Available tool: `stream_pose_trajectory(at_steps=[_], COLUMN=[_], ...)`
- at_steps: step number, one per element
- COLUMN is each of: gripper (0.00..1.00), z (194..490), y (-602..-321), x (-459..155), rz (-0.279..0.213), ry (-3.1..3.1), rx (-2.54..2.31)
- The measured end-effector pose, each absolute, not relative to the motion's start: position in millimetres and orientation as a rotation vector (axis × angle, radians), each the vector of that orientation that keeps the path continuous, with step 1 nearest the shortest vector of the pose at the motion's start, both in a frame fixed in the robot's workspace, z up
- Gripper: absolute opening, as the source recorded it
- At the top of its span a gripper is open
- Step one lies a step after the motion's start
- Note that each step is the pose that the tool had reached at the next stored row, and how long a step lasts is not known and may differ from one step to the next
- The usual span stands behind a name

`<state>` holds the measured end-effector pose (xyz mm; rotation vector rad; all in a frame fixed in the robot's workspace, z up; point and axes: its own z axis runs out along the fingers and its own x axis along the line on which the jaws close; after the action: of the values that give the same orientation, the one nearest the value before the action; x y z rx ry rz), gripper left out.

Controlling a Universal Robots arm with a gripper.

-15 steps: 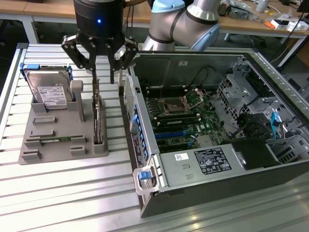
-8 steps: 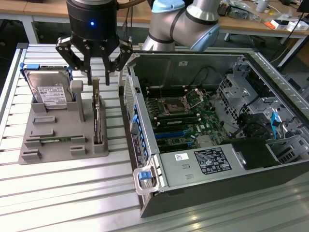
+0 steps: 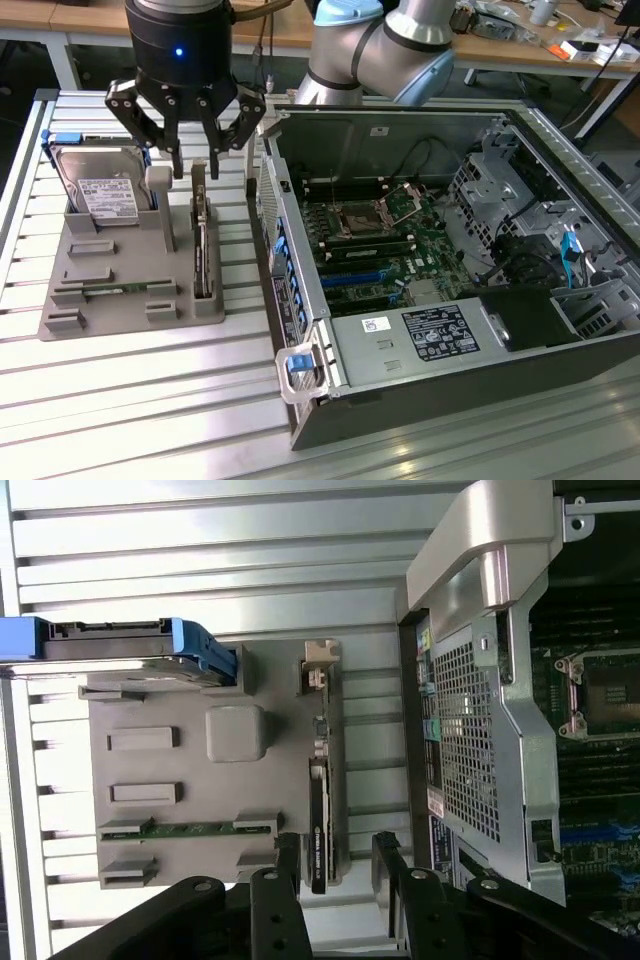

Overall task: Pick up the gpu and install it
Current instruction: 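Pick up the gpu and move the gpu toward the slot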

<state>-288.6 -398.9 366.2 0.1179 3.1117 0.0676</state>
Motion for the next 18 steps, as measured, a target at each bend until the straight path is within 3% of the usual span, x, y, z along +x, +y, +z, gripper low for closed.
stream_pose_trajectory(at_steps=[18], gripper=[0.42], z=[358], y=[-399], x=[-308], rz=[0.068], ry=[3.112], rx=[0.118])
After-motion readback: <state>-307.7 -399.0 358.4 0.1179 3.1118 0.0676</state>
